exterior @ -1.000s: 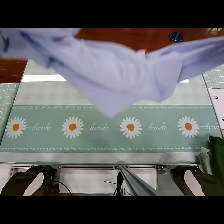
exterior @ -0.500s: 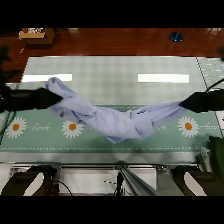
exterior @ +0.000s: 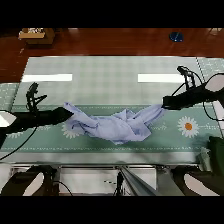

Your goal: Fold the shirts.

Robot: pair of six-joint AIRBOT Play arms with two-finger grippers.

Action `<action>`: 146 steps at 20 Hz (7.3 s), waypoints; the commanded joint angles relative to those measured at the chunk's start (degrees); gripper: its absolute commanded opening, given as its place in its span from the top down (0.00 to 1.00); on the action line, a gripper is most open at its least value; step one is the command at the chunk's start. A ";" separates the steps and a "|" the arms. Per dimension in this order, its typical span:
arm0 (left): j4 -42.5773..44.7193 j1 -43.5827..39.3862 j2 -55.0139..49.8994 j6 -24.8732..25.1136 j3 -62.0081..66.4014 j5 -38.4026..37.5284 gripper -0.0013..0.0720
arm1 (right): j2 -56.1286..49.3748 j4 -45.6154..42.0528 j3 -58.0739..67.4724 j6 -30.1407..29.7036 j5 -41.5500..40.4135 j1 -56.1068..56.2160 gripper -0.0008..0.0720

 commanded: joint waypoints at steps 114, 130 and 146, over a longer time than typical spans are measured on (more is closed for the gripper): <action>13.70 -15.13 -6.73 -3.72 9.20 17.25 0.95 | -4.66 7.80 -0.74 -4.42 15.45 -13.20 0.33; 13.73 -15.10 -6.60 -1.38 9.20 14.25 0.95 | 0.02 23.15 -22.97 2.01 -11.54 9.84 0.27; 21.24 -14.88 -3.78 -1.36 14.03 14.29 0.95 | 1.31 31.36 -11.89 -1.55 -16.02 17.16 0.95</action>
